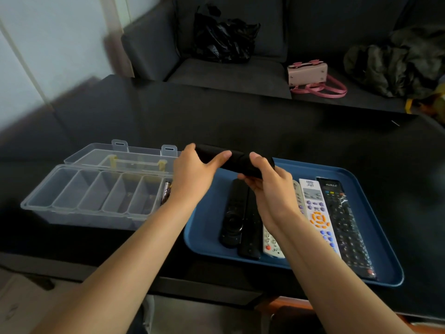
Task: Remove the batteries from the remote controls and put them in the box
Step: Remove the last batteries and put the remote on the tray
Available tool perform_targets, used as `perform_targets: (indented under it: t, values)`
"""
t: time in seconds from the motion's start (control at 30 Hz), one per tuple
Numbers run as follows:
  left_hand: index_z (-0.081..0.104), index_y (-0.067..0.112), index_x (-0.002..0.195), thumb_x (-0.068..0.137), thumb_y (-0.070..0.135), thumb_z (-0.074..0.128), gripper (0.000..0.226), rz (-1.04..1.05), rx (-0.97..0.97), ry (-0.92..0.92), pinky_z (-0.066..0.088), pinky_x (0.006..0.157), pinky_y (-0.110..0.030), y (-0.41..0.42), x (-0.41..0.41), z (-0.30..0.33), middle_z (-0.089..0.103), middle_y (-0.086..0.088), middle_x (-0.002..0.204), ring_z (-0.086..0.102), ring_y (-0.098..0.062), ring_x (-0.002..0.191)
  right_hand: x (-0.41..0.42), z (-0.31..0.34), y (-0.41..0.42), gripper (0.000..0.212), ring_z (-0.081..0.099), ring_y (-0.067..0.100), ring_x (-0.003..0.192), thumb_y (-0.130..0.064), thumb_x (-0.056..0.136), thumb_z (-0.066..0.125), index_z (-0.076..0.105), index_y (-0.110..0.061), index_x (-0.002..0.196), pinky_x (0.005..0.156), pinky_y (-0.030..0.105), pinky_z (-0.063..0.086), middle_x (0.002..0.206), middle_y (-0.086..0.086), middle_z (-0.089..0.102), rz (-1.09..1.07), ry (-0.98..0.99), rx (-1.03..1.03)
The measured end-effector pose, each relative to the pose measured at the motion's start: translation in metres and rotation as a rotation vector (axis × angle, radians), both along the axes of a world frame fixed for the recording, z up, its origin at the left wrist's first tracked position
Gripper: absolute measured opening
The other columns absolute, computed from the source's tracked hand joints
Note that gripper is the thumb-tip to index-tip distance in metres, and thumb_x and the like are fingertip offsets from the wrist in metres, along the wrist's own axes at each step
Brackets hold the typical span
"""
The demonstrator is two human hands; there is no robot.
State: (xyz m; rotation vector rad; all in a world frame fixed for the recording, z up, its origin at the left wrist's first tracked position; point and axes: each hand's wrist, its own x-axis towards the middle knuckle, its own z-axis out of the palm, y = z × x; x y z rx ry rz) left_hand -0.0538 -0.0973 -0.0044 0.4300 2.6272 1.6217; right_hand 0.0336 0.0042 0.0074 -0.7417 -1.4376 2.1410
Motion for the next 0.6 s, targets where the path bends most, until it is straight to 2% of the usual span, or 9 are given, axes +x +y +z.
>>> perform_targets:
  t: [0.03,0.1,0.17,0.27,0.33,0.47,0.6]
  values:
    - [0.066,0.014,0.1,0.073,0.051,0.069,0.046,0.02,0.036,-0.015,0.042,0.06,-0.011,0.0,-0.0004,-0.0001,0.067,0.001,0.088,0.064,-0.014,0.086,-0.0004,0.0007,0.0002,0.016,0.064,0.014,0.067,-0.017,0.089,0.062,0.066,-0.006,0.079,0.078,0.028,0.052,0.074,0.004,0.066,0.0,0.01,0.003]
    - [0.07,0.019,0.083,0.069,0.052,0.072,0.036,0.036,0.087,-0.011,0.039,0.052,-0.012,0.0003,-0.001,0.0017,0.066,0.007,0.07,0.062,-0.007,0.069,-0.0004,0.0018,0.0002,0.016,0.064,0.014,0.065,-0.016,0.089,0.061,0.065,-0.006,0.077,0.077,0.028,0.052,0.073,0.004,0.066,-0.01,0.03,0.014]
    - [0.071,0.02,0.081,0.066,0.056,0.073,0.038,0.04,0.075,0.029,0.043,0.056,-0.017,0.001,-0.0014,0.0042,0.068,0.007,0.071,0.064,-0.006,0.07,0.0004,0.0016,-0.0005,0.017,0.064,0.012,0.063,-0.016,0.09,0.06,0.065,-0.006,0.077,0.076,0.028,0.052,0.069,0.001,0.066,-0.028,0.046,0.018]
    - [0.072,0.019,0.08,0.067,0.057,0.071,0.041,0.049,0.012,0.098,0.038,0.051,-0.007,0.0029,0.0018,0.0078,0.067,0.008,0.068,0.062,-0.002,0.067,0.0017,0.0023,-0.0029,0.017,0.065,0.006,0.06,-0.018,0.091,0.06,0.064,-0.008,0.078,0.075,0.028,0.051,0.059,-0.007,0.067,-0.056,0.041,0.001]
    - [0.071,0.017,0.079,0.068,0.058,0.07,0.043,0.037,-0.022,0.118,0.037,0.049,-0.005,0.0035,0.003,0.0077,0.065,0.007,0.065,0.059,0.001,0.062,0.0022,0.0026,-0.0025,0.017,0.064,0.007,0.058,-0.017,0.091,0.059,0.063,-0.008,0.077,0.073,0.028,0.051,0.057,-0.007,0.065,-0.07,0.033,0.002]
    - [0.07,0.014,0.08,0.067,0.064,0.066,0.052,0.022,-0.088,0.115,0.036,0.046,-0.012,0.0019,-0.0004,0.0037,0.067,0.001,0.068,0.061,-0.009,0.065,0.0022,0.0006,-0.0027,0.018,0.063,0.007,0.06,-0.019,0.091,0.059,0.063,-0.01,0.076,0.069,0.027,0.05,0.055,-0.008,0.065,-0.058,0.004,0.044]
    - [0.069,0.015,0.087,0.074,0.059,0.063,0.046,-0.022,-0.067,0.039,0.036,0.048,-0.004,0.0019,-0.0031,-0.0001,0.064,0.004,0.068,0.055,-0.001,0.062,-0.0001,0.0017,-0.0038,0.018,0.065,0.008,0.066,-0.021,0.09,0.061,0.065,-0.012,0.074,0.081,0.034,0.052,0.063,-0.007,0.067,-0.016,-0.041,0.121]
